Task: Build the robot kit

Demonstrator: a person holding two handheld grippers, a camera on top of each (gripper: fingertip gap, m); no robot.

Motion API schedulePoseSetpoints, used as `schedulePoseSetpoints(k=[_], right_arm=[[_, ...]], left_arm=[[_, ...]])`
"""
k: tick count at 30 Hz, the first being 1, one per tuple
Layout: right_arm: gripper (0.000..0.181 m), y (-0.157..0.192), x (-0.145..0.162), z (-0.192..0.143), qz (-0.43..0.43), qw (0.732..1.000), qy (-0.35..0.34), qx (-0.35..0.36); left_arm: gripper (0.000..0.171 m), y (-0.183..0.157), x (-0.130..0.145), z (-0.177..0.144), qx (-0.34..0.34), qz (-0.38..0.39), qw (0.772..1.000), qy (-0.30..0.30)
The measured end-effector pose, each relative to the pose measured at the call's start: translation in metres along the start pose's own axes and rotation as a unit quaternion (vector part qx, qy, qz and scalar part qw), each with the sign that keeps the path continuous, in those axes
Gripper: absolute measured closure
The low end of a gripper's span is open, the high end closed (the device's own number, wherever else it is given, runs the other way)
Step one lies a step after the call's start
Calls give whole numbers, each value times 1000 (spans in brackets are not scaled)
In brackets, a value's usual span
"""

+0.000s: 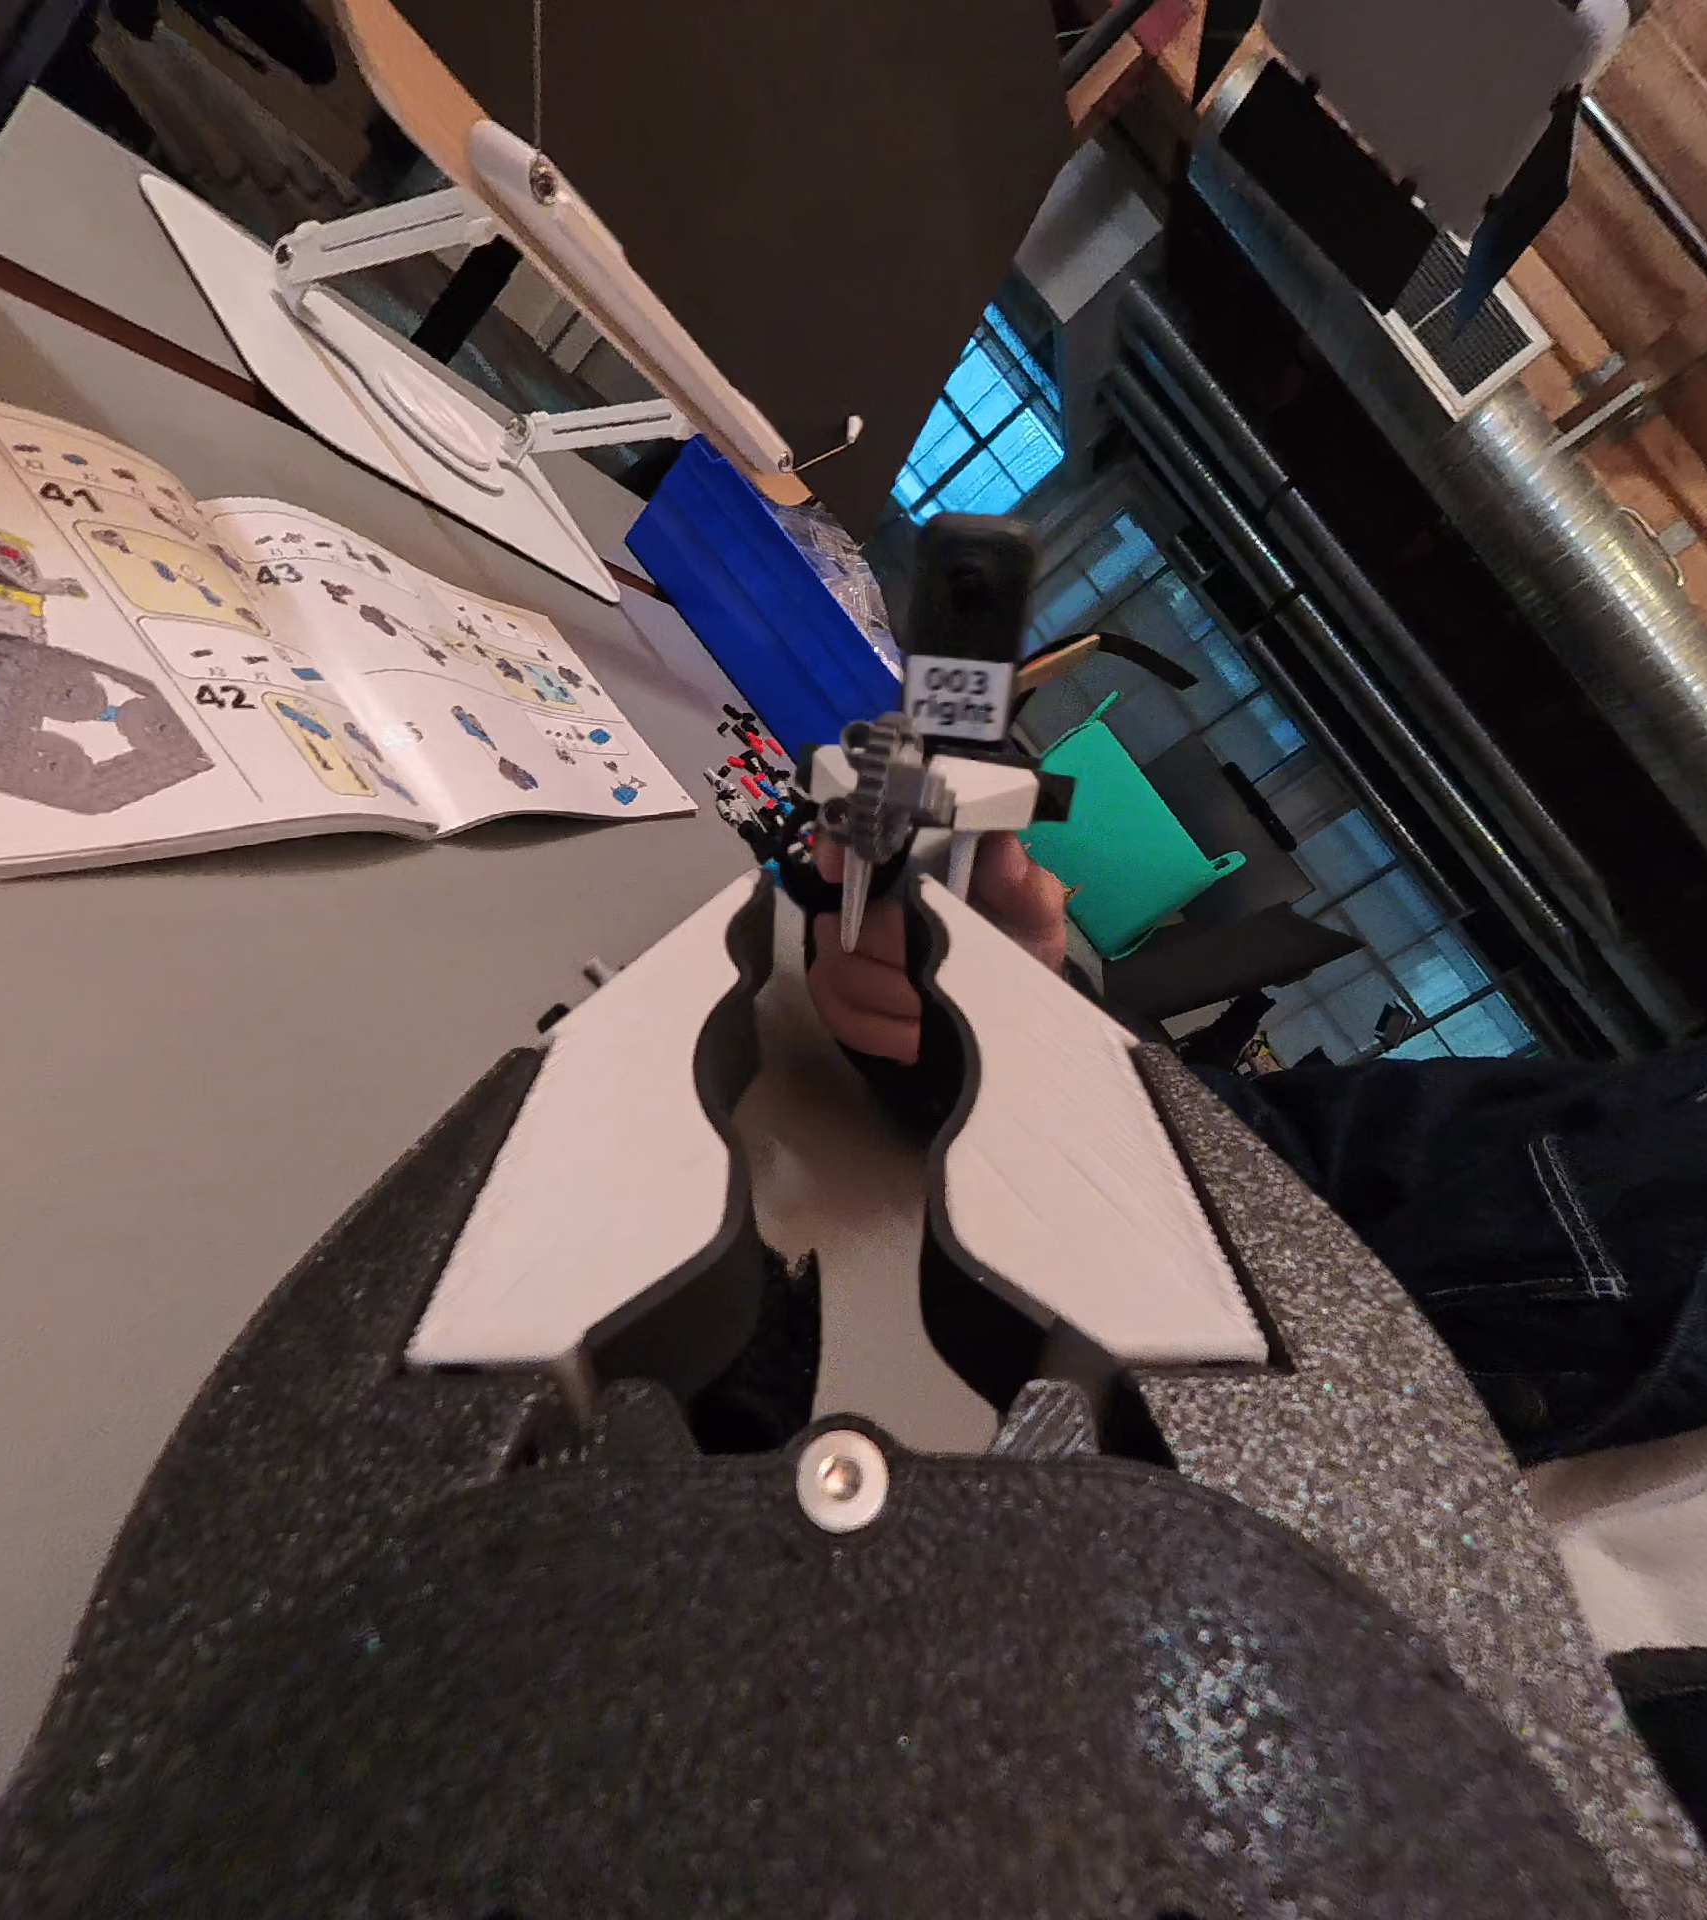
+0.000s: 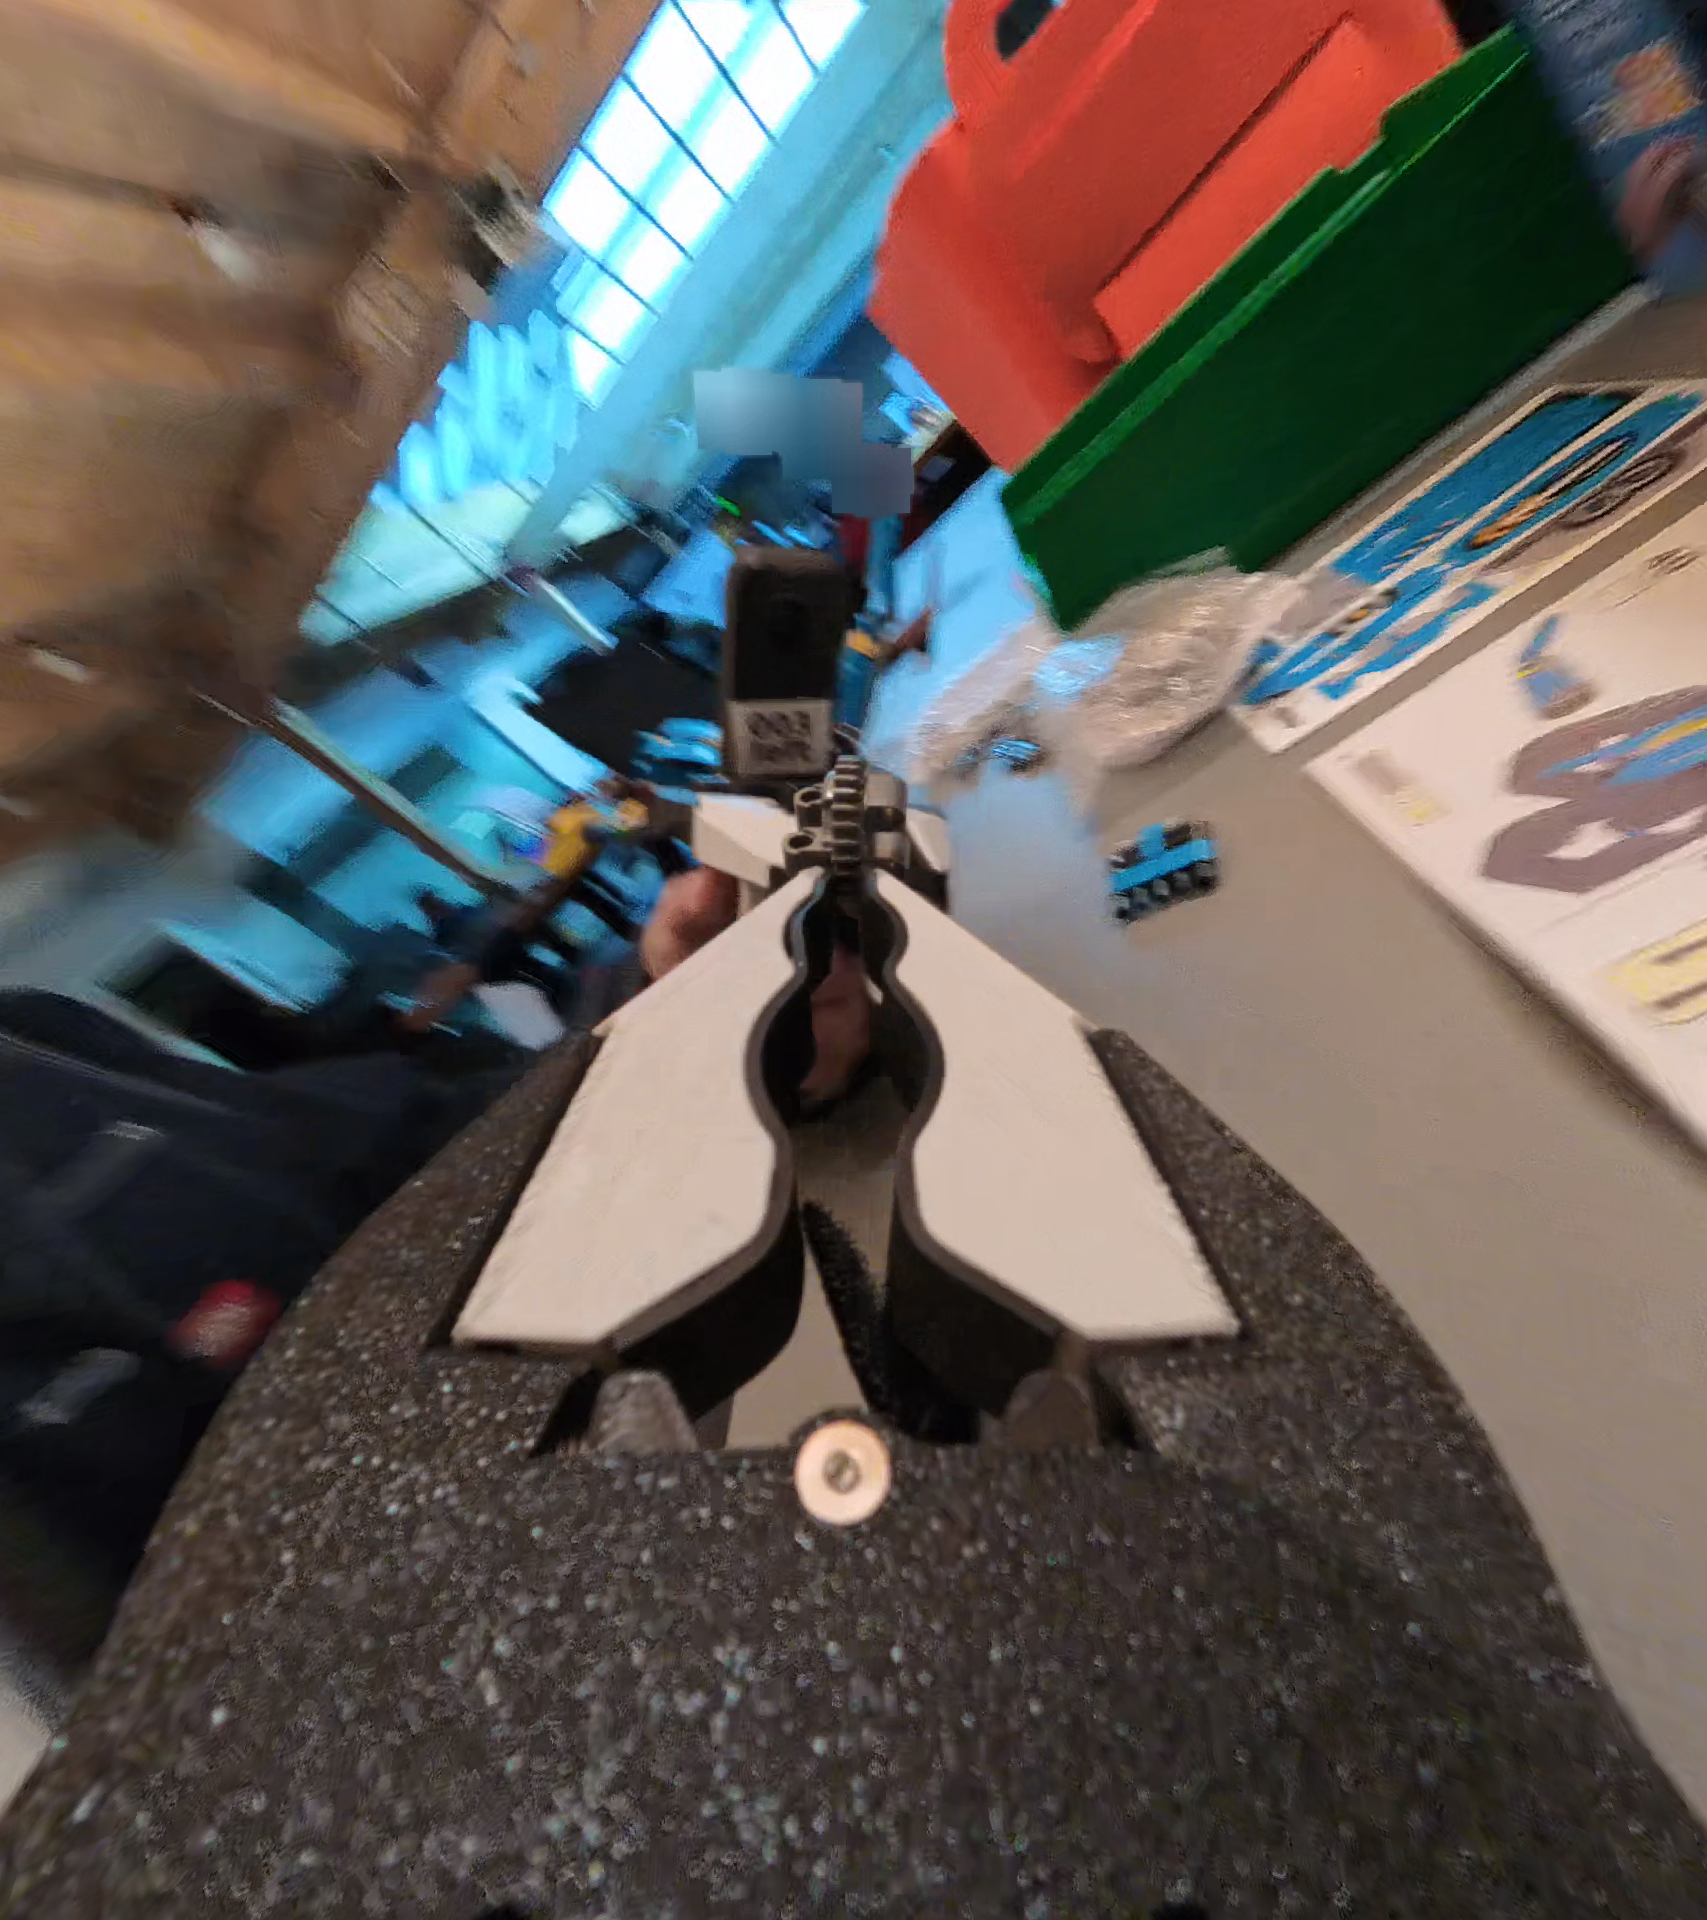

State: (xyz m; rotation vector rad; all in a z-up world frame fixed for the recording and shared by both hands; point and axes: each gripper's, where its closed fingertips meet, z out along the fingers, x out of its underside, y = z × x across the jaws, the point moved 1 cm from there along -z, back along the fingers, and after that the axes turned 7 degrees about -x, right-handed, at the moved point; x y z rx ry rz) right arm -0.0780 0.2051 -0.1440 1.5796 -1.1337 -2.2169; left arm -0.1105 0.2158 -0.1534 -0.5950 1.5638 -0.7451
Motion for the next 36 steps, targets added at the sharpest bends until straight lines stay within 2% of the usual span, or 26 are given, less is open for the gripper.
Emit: schedulePoseSetpoints(k=[2,4,12,22,26,28,29,31,32,34,36], right_arm=[[177,5,-8,-5,49,997,-38,-49],[177,12,-7,-5,82,992,-32,-88],[177,25,-4,3,102,986,-32,-130],[177,22,4,11,100,988,-18,-116],[170,9,3,8,72,995,-14,-64],[166,-3,-2,-1,31,999,-15,-9],[165,-9,-5,-5,5,1000,-16,20],[165,-16,-12,-14,-34,997,-20,63],[165,-19,-15,-17,-49,995,-25,80],[165,-19,-21,-20,-73,992,-40,97],[164,-15,-22,-18,-90,990,-45,98]], left_arm=[[146,-8,-4,-1,14,14,1000,-12],[146,-16,-9,-3,26,33,999,-26],[149,-32,-2,0,54,63,996,-12],[156,-31,-2,0,49,68,996,-12],[156,-22,-6,0,-14,131,991,-26],[156,-9,-13,-2,-103,215,970,-48],[156,0,-17,-4,-164,270,947,-55],[156,14,-21,-8,-270,381,883,-49],[156,16,-22,-8,-302,425,852,-46],[156,14,-23,-8,-345,500,793,-47],[156,8,-25,-8,-367,556,744,-54]])
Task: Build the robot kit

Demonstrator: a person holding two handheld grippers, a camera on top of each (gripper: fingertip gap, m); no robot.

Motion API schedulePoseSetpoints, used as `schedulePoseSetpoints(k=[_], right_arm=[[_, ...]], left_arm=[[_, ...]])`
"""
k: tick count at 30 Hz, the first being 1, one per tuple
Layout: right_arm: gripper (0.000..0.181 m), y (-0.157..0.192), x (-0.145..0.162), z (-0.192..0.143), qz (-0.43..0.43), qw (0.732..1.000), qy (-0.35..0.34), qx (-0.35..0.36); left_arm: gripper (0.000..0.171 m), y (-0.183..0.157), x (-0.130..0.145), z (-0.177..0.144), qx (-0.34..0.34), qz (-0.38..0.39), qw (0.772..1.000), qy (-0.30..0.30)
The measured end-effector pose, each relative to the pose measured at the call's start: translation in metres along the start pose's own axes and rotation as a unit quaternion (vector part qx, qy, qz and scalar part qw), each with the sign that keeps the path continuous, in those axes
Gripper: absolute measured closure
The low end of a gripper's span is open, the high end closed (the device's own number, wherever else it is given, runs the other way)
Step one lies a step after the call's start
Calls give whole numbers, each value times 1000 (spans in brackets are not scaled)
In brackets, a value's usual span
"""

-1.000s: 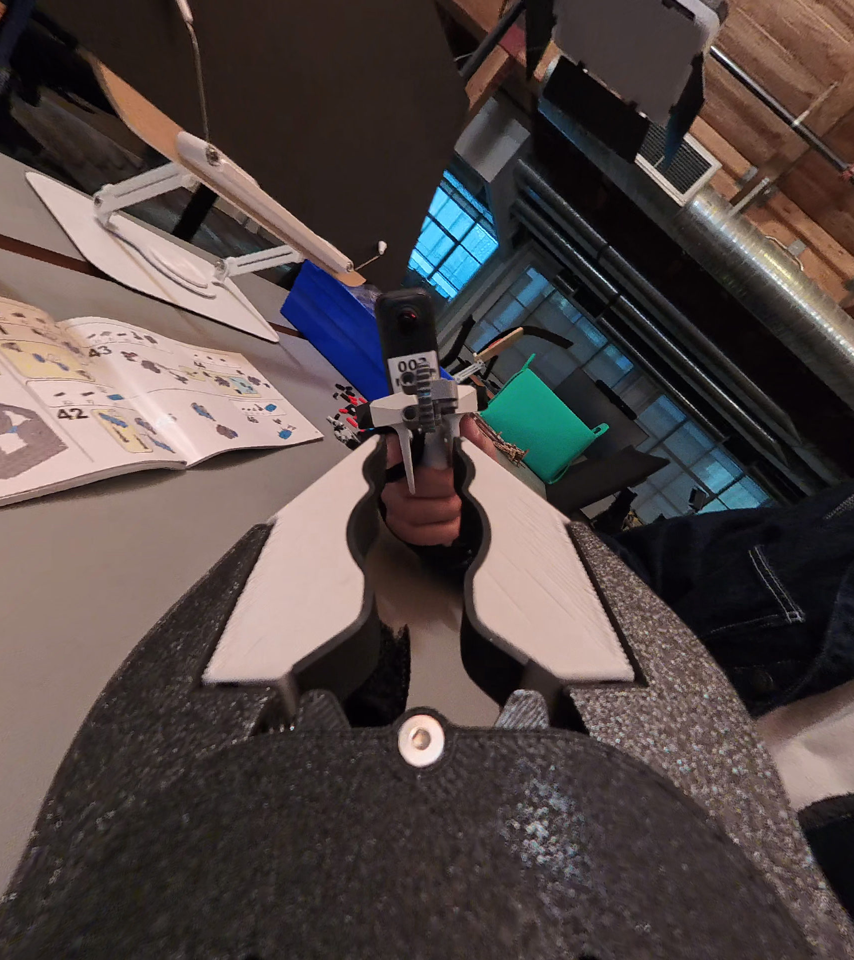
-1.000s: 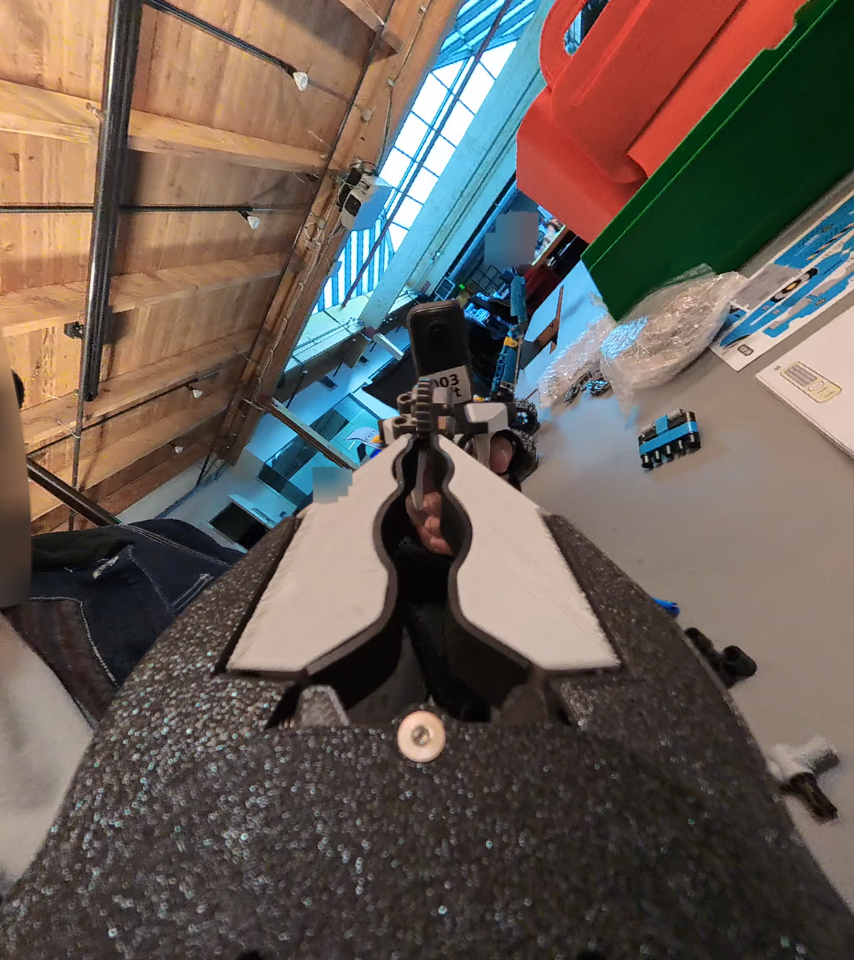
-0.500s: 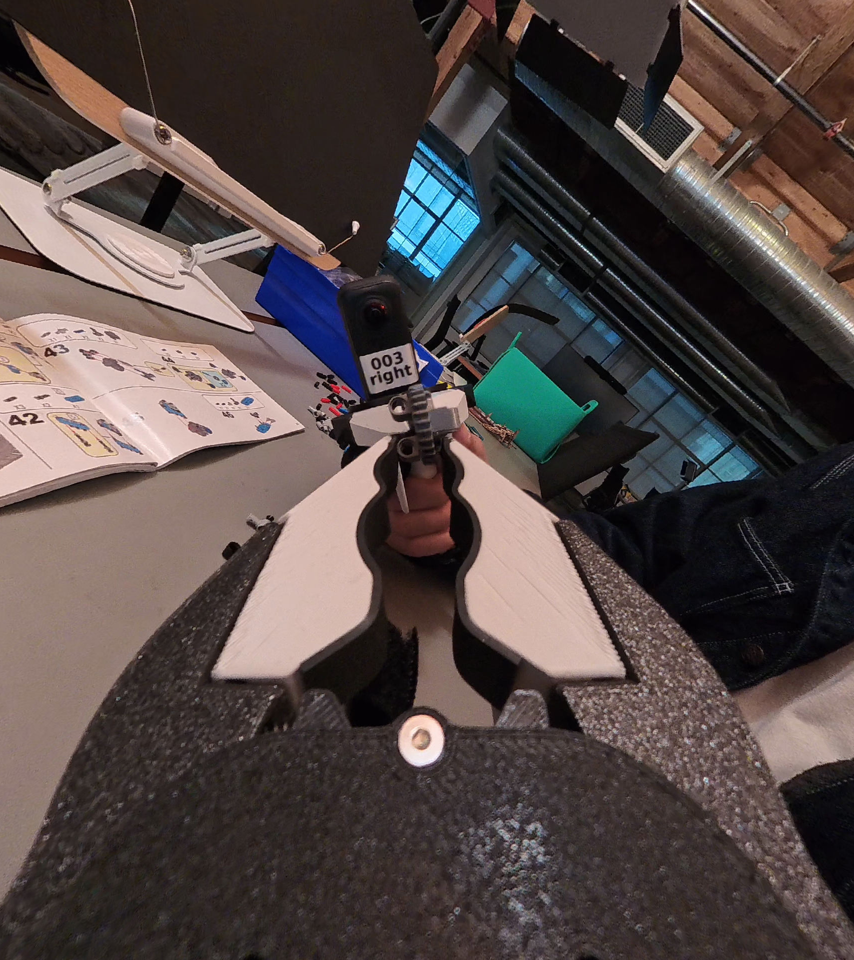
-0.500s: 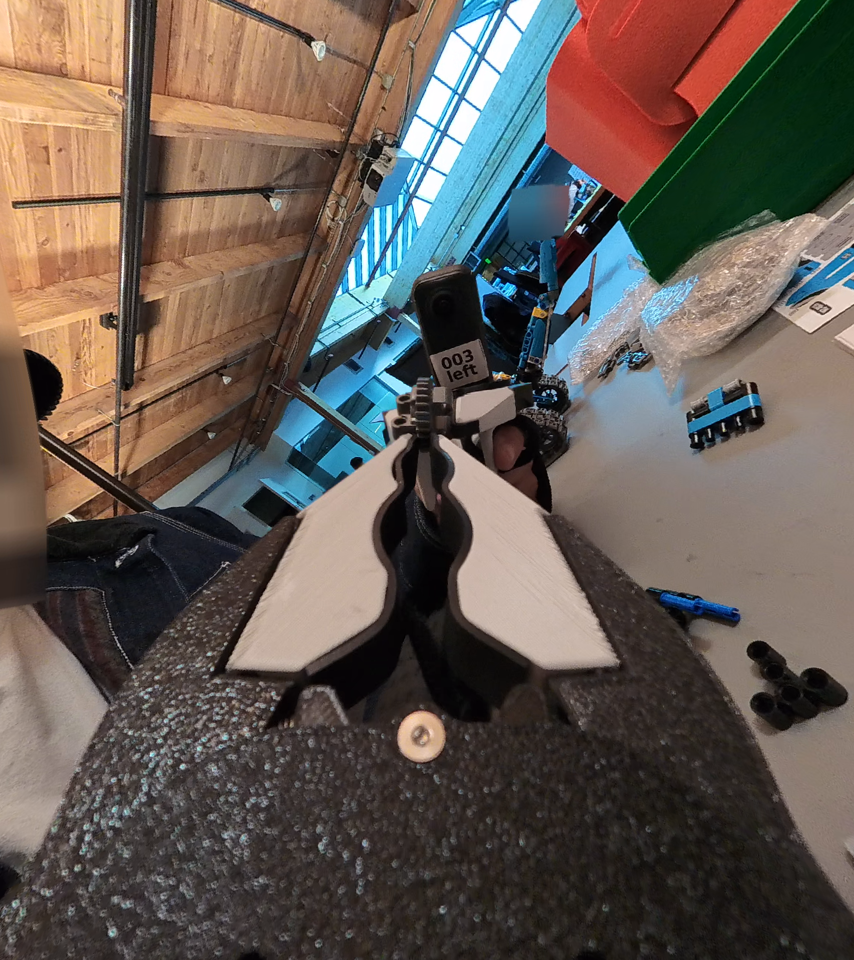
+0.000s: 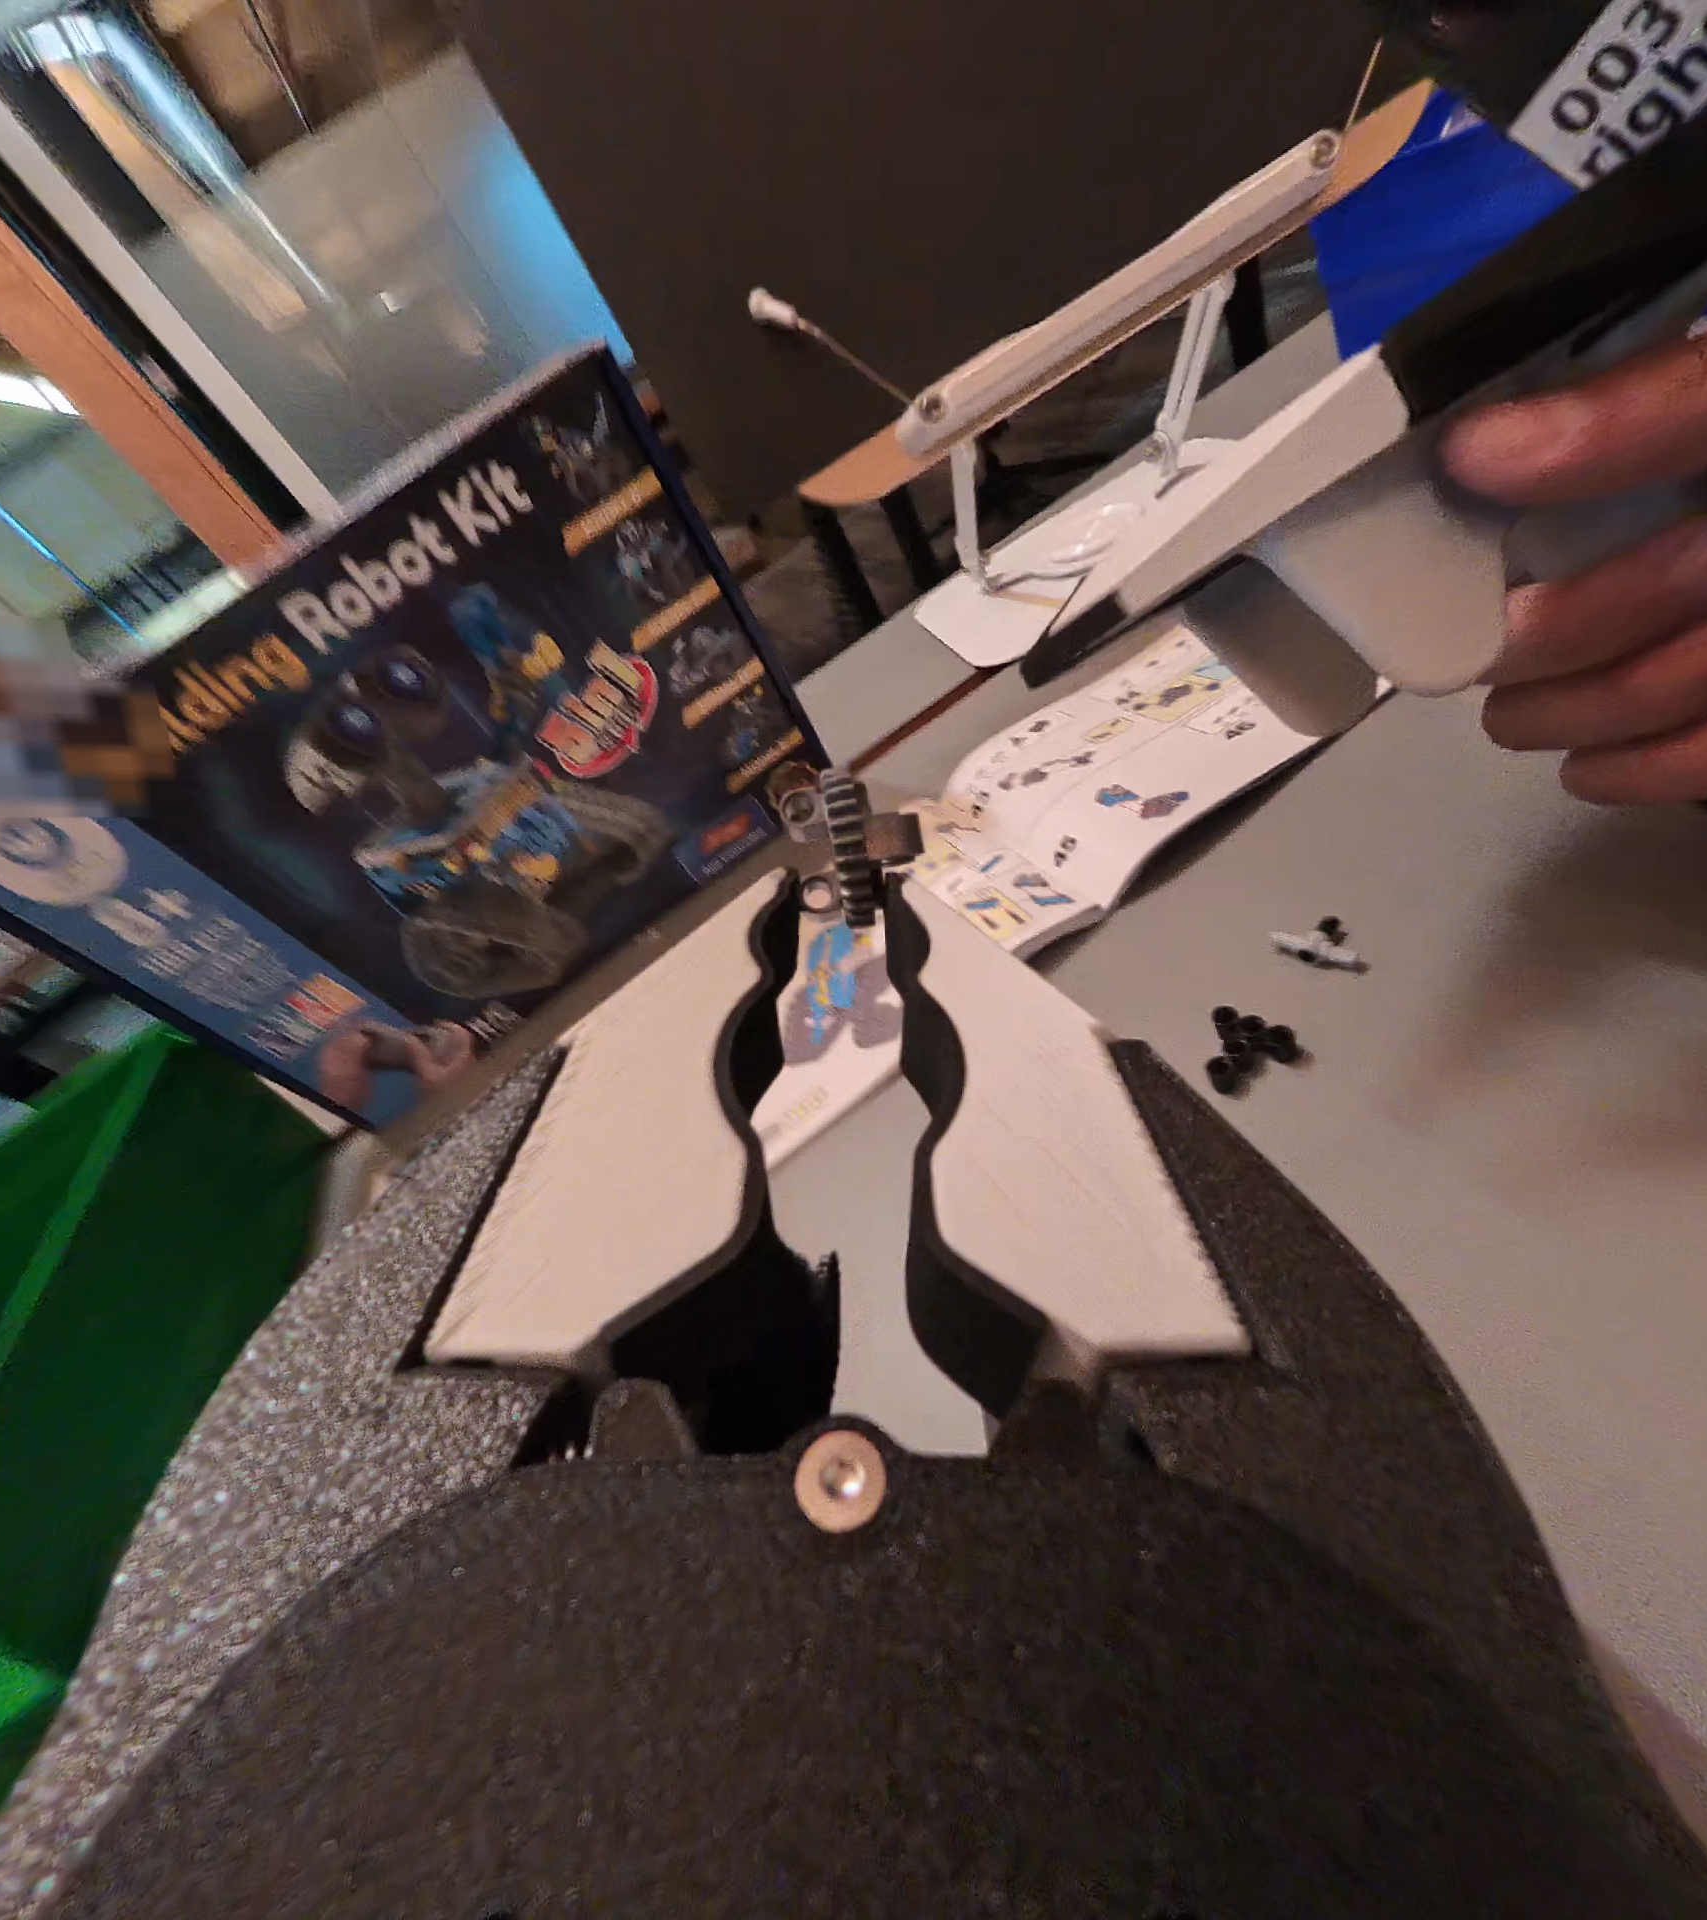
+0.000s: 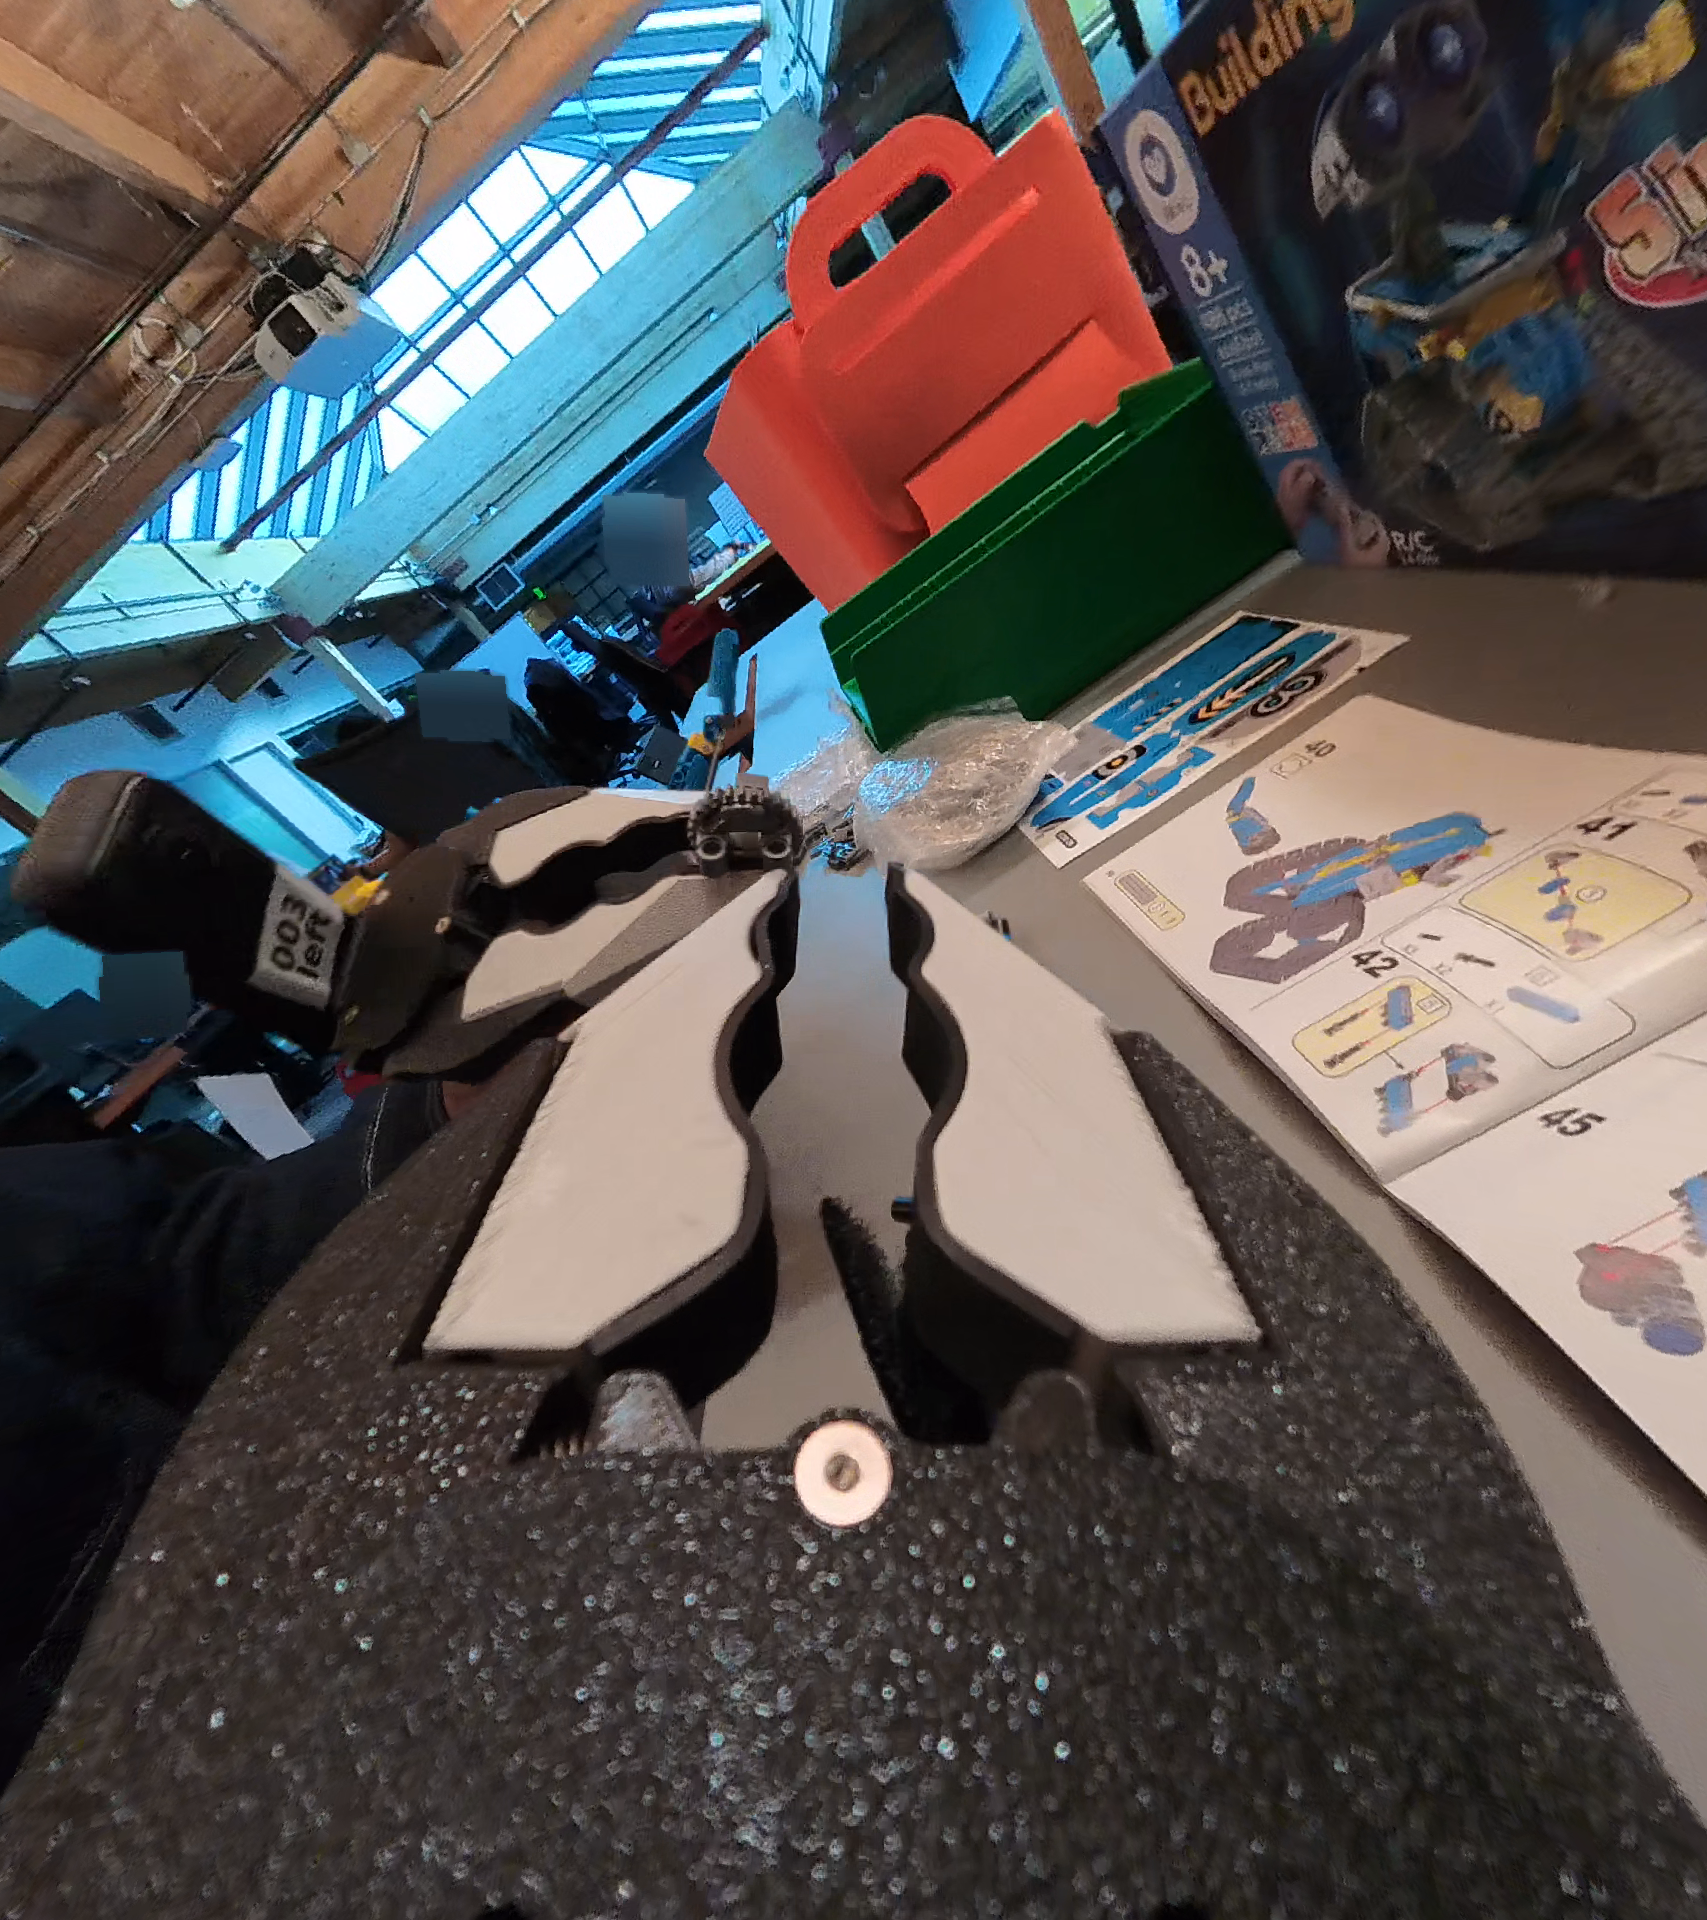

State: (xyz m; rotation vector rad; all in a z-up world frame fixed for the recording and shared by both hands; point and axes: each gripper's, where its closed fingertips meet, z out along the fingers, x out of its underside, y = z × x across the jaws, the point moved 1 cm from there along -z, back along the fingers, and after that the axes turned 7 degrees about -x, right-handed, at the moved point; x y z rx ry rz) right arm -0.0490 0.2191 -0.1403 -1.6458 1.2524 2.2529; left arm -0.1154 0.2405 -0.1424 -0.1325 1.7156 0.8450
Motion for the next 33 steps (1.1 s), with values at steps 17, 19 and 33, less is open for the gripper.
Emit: schedulePoseSetpoints(k=[17,19,33], right_arm=[[148,53,3,23,-70,994,-24,-79],[149,53,3,22,-74,994,-17,-80],[150,56,5,21,-79,992,-11,-94]], left_arm=[[156,-6,-48,-26,-177,272,940,-101],[156,-7,-48,-26,-175,275,940,-101],[156,-6,-44,-24,-159,256,949,-94]])
